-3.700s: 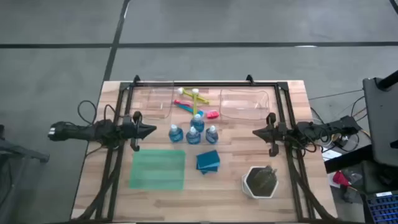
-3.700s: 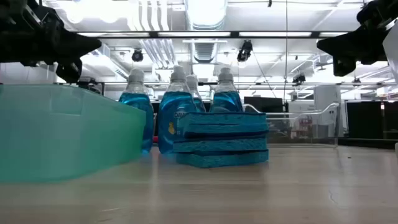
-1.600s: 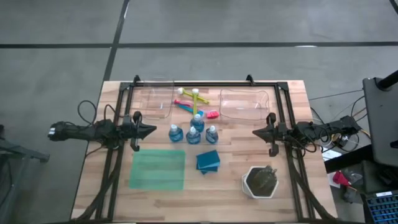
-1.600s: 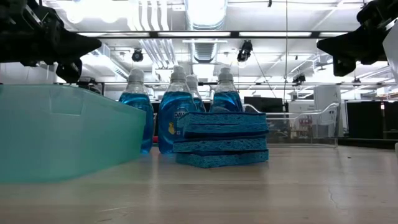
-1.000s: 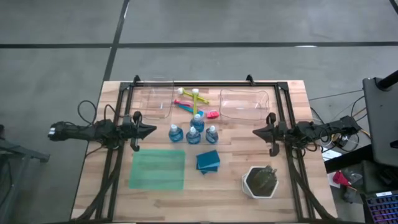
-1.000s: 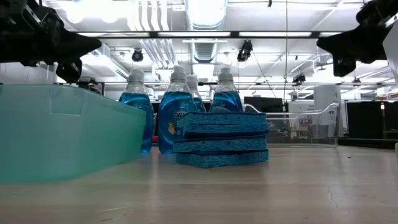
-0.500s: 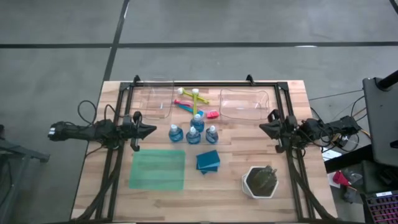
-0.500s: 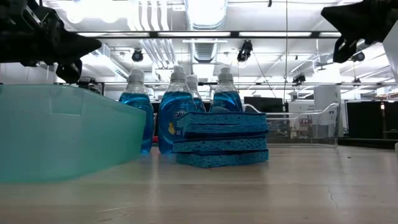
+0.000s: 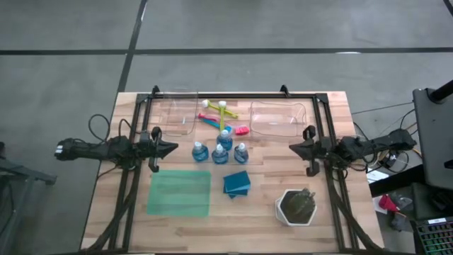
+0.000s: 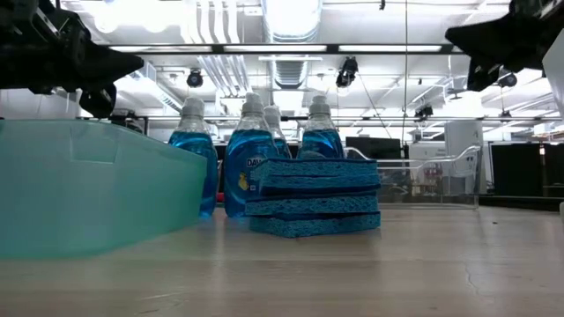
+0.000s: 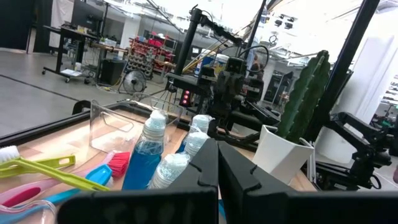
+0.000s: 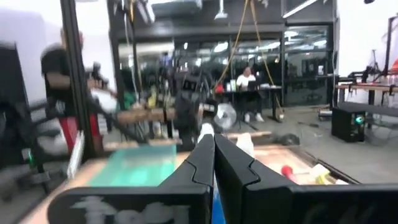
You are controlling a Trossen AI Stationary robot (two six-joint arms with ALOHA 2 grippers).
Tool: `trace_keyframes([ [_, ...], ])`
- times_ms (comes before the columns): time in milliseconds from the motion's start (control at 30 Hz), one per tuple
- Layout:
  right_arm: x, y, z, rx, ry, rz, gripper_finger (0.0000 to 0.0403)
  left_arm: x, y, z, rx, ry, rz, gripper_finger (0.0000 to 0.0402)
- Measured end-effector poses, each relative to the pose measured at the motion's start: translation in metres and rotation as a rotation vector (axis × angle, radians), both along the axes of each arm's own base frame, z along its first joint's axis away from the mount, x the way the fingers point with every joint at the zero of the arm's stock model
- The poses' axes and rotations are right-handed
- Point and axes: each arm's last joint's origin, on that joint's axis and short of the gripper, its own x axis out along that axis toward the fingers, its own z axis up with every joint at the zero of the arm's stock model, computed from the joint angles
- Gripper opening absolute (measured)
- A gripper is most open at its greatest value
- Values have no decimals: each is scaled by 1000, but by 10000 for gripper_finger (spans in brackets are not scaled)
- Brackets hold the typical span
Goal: Pick & Place Kitchen Sink Supplies
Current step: Put the blue sponge into the right transparent bin
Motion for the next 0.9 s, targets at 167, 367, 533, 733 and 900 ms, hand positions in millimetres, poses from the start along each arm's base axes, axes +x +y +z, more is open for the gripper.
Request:
trace_keyframes([
  [167, 13, 5, 6, -11, 99, 55, 8, 0, 0, 0, 0, 0, 0, 0],
  [367, 43, 11, 31, -93, 224, 20, 8, 0, 0, 0, 0, 0, 0, 0],
  [533, 75, 17, 46, -133, 366, -32, 8, 0, 0, 0, 0, 0, 0, 0],
  [733, 115, 27, 68, -138, 575, -24, 28, 0, 0, 0, 0, 1, 0, 0],
  [900, 149, 37, 85, -125, 680, 20, 89, 0, 0, 0, 0, 2, 0, 0],
])
